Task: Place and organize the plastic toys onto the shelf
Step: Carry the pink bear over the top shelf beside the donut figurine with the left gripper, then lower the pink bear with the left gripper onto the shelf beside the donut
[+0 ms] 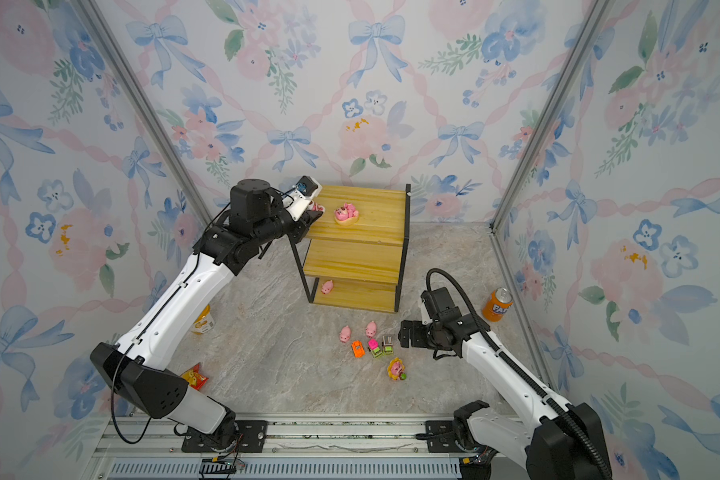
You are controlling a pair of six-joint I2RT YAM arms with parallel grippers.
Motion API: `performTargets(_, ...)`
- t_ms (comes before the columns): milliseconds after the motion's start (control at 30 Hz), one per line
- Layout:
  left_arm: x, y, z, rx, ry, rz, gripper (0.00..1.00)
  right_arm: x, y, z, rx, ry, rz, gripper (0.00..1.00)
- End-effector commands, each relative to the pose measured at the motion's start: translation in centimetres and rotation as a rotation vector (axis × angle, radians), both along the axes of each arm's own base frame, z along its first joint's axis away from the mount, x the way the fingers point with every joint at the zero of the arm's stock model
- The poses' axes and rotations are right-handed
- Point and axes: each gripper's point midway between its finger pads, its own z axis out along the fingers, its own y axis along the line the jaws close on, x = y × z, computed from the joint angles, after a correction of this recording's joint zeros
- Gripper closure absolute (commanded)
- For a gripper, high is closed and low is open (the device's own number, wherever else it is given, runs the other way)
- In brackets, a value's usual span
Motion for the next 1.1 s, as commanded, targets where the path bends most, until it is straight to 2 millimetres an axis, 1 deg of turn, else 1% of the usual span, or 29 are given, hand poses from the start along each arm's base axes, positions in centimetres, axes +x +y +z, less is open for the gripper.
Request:
performTargets(0,0.2,-0.1,1.3,0.002,-0.04,-0.023,0.75,-0.2,-0.3,-0.2,0.0,0.008,-0.009,0.02)
performTargets(167,0.3,-0.2,1.4,0.005,-0.047,-0.036,0.75,-0.2,-0.3,-0.3,-0.001,0.01,-0.012,0.02)
performTargets(467,0.5,0.1,0.9,0.019,-0.041,-0.037,0.72,-0.1,-0.3,-0.4,0.001,0.011,-0.016,0.02)
performTargets(700,0.7,-0.1,0.1,0.038,-0.032,-0.049,0.68,0.1,-0.1,-0.4,-0.002,0.018,-0.006,0.02)
performTargets(1067,0.8,-0.4,-0.7,0.063,-0.033,-0.076,0.67,0.4,-0.1,-0.6,-0.001,0.024,-0.004,0.02)
